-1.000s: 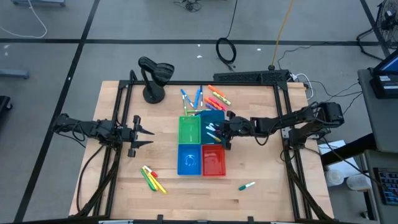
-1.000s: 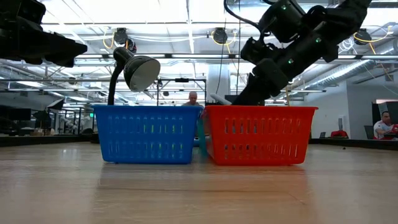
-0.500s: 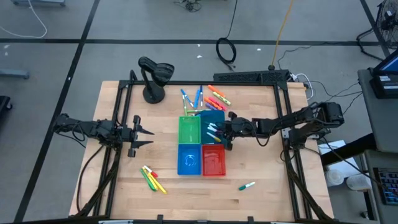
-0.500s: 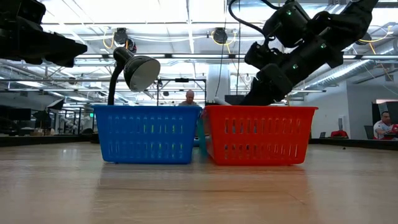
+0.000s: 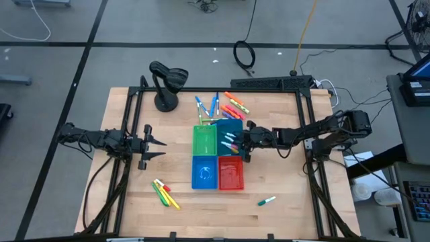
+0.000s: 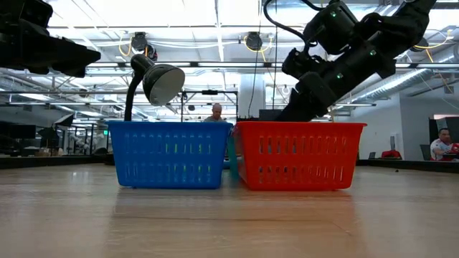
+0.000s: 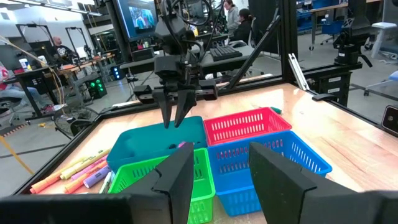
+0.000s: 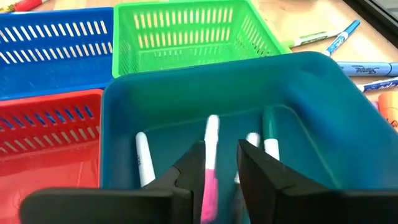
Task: Pick & Place Markers
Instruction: Put the pink highlighter pen into the blue bin, then put the green highlighter pen into the blue bin
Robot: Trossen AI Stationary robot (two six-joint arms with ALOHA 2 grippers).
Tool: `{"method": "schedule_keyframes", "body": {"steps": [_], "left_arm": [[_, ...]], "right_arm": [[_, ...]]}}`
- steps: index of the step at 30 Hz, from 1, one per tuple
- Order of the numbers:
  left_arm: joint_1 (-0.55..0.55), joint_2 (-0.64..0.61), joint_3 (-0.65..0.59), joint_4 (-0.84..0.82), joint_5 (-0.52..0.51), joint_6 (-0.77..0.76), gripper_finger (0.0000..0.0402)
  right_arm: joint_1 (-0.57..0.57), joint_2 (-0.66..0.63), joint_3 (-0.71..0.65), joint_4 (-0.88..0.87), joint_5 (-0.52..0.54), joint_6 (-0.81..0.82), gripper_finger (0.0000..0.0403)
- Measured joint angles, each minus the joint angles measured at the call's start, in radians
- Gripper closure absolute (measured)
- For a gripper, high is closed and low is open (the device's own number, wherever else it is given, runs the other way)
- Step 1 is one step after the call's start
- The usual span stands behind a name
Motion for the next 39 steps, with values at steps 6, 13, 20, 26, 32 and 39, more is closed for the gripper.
{"method": "schedule_keyframes", "body": {"steps": [6, 13, 20, 26, 32, 39], "left_arm": [[0.000, 0.000, 0.000, 0.000, 0.000, 0.000, 0.0243], [0.000, 0.000, 0.000, 0.000, 0.000, 0.000, 0.0243], [0.000, 0.000, 0.000, -0.001, 0.000, 0.000, 0.0243], [0.000, 0.000, 0.000, -0.001, 0.000, 0.000, 0.0243], [0.000, 0.000, 0.000, -0.001, 0.000, 0.000, 0.0243], [0.000, 0.000, 0.000, -0.001, 0.000, 0.000, 0.0243]], "right_arm": [[0.006, 0.000, 0.000, 0.058, -0.002, 0.003, 0.0303], [0.191, -0.032, 0.042, 0.144, -0.205, -0.063, 0.0283], [0.592, -0.017, 0.342, -0.419, 0.085, -0.132, 0.0233], [0.805, 0.028, 0.423, -0.642, 0.216, 0.118, 0.0210], [0.887, 0.066, 0.328, -0.674, 0.212, 0.284, 0.0218], [0.887, 0.096, 0.207, -0.670, 0.182, 0.352, 0.0222]]}}
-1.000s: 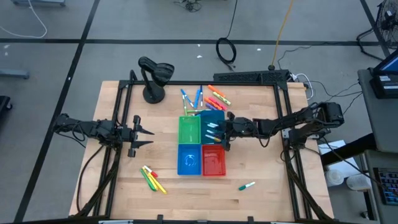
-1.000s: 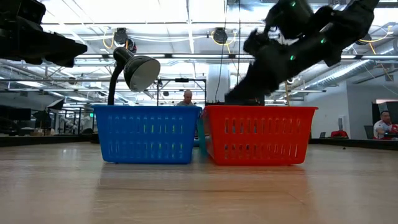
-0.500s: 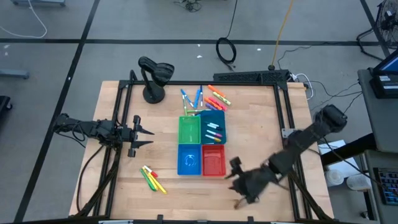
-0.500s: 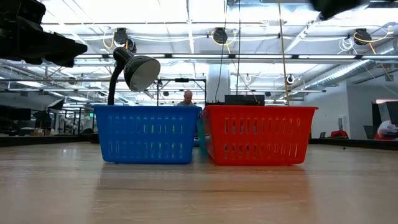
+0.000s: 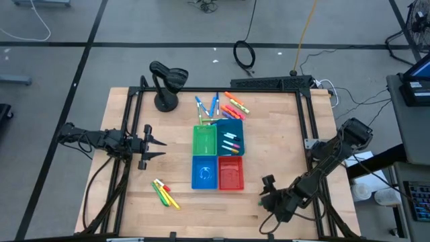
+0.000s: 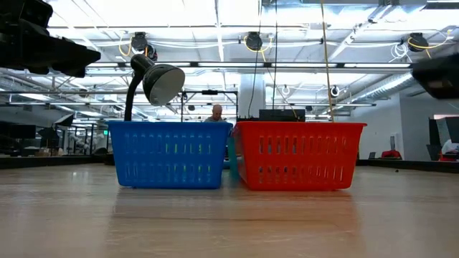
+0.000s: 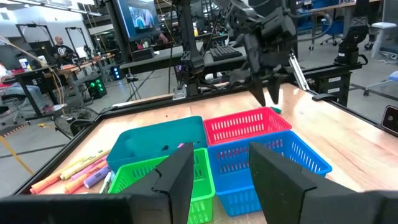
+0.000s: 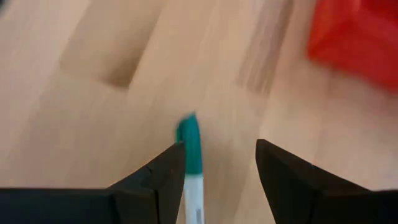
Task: Pick & Place Markers
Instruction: Put the green highlighter pen into the blue bin
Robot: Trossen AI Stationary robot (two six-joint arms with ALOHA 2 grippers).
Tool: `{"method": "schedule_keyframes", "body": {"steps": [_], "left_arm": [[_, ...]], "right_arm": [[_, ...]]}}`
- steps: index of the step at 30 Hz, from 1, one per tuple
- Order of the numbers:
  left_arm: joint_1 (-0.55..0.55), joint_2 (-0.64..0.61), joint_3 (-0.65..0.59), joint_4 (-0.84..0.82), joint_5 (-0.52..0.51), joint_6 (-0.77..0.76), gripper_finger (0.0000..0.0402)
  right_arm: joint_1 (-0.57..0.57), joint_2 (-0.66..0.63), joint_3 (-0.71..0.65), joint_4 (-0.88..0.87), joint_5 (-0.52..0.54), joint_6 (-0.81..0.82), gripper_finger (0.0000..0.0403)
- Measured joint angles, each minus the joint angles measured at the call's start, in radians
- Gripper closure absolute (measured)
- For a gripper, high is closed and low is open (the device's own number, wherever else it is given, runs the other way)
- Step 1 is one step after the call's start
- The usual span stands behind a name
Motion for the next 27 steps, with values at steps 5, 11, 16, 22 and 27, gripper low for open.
{"method": "schedule_keyframes", "body": {"steps": [5, 11, 16, 22, 27], "left_arm": [[0.000, 0.000, 0.000, 0.000, 0.000, 0.000, 0.0243], [0.000, 0.000, 0.000, 0.000, 0.000, 0.000, 0.0243], [0.000, 0.000, 0.000, 0.000, 0.000, 0.000, 0.0243], [0.000, 0.000, 0.000, 0.001, 0.000, 0.000, 0.0243], [0.000, 0.000, 0.000, 0.000, 0.000, 0.000, 0.0243]], "right_arm": [[0.001, 0.001, -0.052, 0.057, -0.052, 0.078, 0.0223], [0.003, 0.000, -0.105, 0.136, -0.052, 0.100, 0.0234], [0.003, 0.030, -0.141, 0.176, -0.055, 0.118, 0.0259], [0.001, 0.066, -0.146, 0.172, -0.065, 0.093, 0.0307], [0.000, 0.067, -0.148, 0.171, -0.071, 0.085, 0.0363]]}}
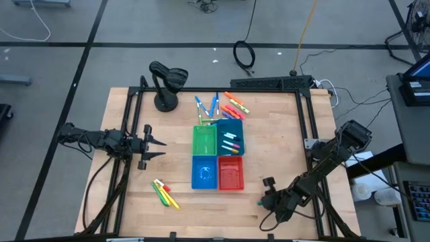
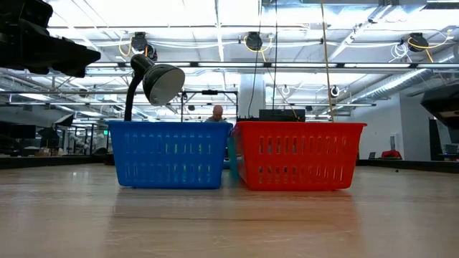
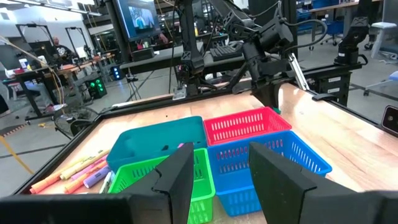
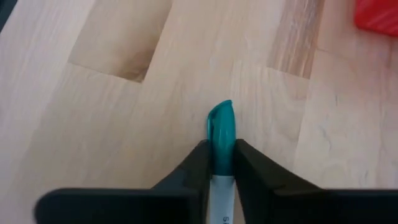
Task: Pick & Place Markers
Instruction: Put the green highlighter pen into the blue bin
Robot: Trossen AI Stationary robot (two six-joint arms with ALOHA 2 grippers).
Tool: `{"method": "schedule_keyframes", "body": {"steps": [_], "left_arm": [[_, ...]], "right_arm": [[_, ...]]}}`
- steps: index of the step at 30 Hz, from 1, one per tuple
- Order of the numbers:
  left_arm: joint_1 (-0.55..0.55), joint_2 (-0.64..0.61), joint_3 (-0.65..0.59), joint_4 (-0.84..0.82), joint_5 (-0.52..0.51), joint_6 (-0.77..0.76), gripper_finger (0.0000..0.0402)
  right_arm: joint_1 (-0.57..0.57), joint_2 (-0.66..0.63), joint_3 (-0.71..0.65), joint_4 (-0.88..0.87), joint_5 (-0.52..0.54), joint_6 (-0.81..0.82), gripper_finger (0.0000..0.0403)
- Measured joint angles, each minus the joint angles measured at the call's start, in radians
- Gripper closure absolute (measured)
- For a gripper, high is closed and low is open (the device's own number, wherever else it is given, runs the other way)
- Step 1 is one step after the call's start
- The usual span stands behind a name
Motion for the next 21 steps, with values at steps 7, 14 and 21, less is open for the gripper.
{"method": "schedule_keyframes", "body": {"steps": [7, 14, 21], "left_arm": [[0.000, 0.000, 0.000, 0.000, 0.000, 0.000, 0.0243], [0.000, 0.000, 0.000, 0.000, 0.000, 0.000, 0.0243], [0.000, 0.000, 0.000, 0.000, 0.000, 0.000, 0.0243]], "right_arm": [[-0.001, 0.002, -0.001, -0.002, -0.001, 0.002, 0.0375], [-0.020, 0.002, -0.001, -0.005, -0.007, 0.006, 0.0363], [-0.023, 0.002, -0.001, -0.005, -0.009, 0.007, 0.0373]]}}
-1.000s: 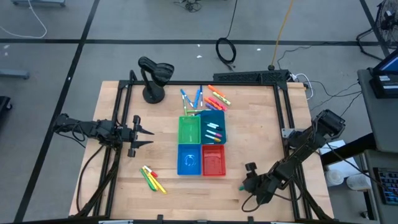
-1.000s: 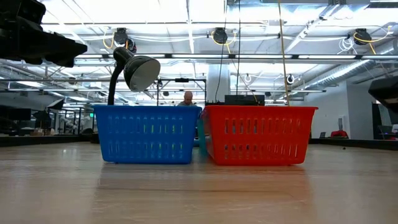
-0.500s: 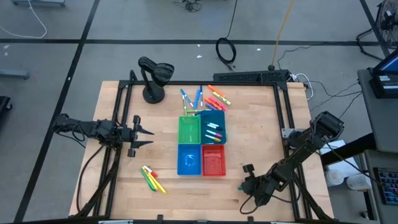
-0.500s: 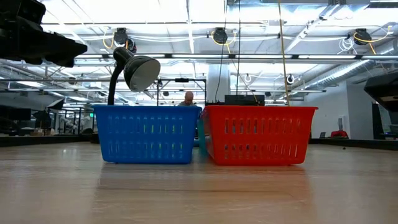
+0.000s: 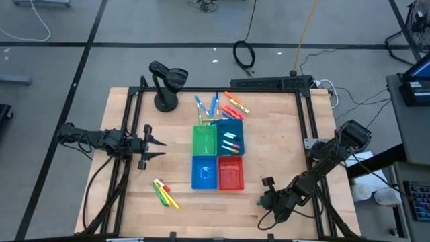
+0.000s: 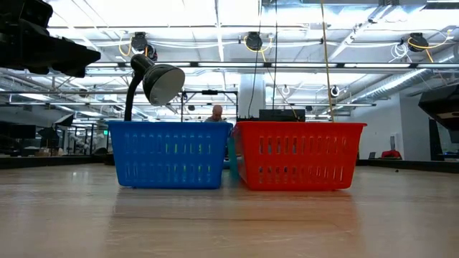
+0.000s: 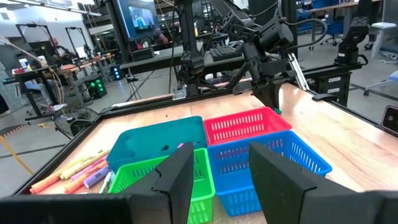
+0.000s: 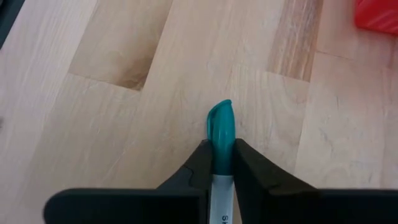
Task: Pick & Place Markers
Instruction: Put the green highlighter pen into the blue bin
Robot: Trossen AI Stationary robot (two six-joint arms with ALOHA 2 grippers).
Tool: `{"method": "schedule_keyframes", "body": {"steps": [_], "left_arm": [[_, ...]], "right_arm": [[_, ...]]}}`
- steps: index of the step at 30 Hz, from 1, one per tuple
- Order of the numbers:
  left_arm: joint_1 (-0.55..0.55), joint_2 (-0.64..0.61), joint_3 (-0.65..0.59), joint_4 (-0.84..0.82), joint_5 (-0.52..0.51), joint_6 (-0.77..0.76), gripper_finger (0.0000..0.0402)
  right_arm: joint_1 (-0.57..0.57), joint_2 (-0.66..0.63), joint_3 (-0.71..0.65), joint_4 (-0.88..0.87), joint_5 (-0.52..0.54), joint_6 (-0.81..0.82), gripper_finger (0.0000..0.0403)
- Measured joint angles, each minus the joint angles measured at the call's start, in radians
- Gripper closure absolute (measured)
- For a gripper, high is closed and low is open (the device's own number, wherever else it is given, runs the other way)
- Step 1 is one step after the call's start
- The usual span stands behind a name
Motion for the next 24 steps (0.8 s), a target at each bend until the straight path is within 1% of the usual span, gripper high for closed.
{"method": "schedule_keyframes", "body": {"steps": [4, 18, 21, 24], "left_arm": [[0.000, 0.000, 0.000, 0.000, 0.000, 0.000, 0.0243], [0.000, 0.000, 0.000, 0.000, 0.000, 0.000, 0.0243], [0.000, 0.000, 0.000, 0.000, 0.000, 0.000, 0.0243], [0.000, 0.000, 0.000, 0.000, 0.000, 0.000, 0.0243]], "right_arm": [[0.000, 0.000, 0.000, 0.000, 0.000, 0.000, 0.0368], [0.000, 0.001, 0.000, 0.004, 0.002, 0.000, 0.0372], [-0.002, 0.001, 0.000, 0.062, 0.004, -0.028, 0.0373], [-0.012, 0.002, -0.002, 0.201, 0.003, -0.118, 0.0370]]}}
